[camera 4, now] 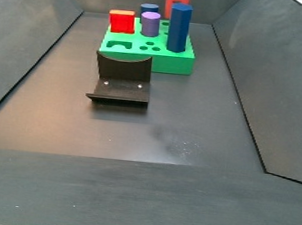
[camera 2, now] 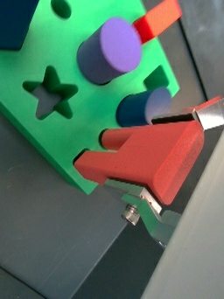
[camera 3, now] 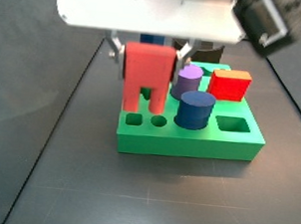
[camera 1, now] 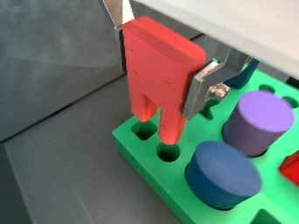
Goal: Pick up the square-circle object. Move up. Rotate the square-circle object. Move to above the board. Insert the square-circle object.
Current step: Insert the square-circle object.
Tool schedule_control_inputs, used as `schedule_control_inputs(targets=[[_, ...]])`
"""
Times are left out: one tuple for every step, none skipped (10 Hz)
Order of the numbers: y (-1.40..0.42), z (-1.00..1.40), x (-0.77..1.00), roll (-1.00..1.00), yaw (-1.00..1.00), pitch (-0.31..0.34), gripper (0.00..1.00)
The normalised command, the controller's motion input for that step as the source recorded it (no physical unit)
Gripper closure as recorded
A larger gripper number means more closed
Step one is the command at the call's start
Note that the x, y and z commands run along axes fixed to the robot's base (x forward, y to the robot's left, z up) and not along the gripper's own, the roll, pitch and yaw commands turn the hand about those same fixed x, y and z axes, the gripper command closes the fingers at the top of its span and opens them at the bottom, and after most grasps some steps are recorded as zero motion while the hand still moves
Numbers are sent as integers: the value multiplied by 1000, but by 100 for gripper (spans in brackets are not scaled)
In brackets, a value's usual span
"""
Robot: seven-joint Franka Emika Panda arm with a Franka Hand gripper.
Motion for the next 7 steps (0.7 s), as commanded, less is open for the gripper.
schedule_control_inputs(targets=[[-143, -329, 54, 119, 0, 0, 100], [-123, -271, 140, 147, 0, 33, 100], [-69, -169, 166, 180, -9, 63, 100], [-40, -129, 189, 196, -9, 81, 100], [-14, -117, 226, 187, 0, 91, 100], [-3, -189, 183, 179, 0, 74, 100], [-23, -280, 146, 150, 0, 44, 100]])
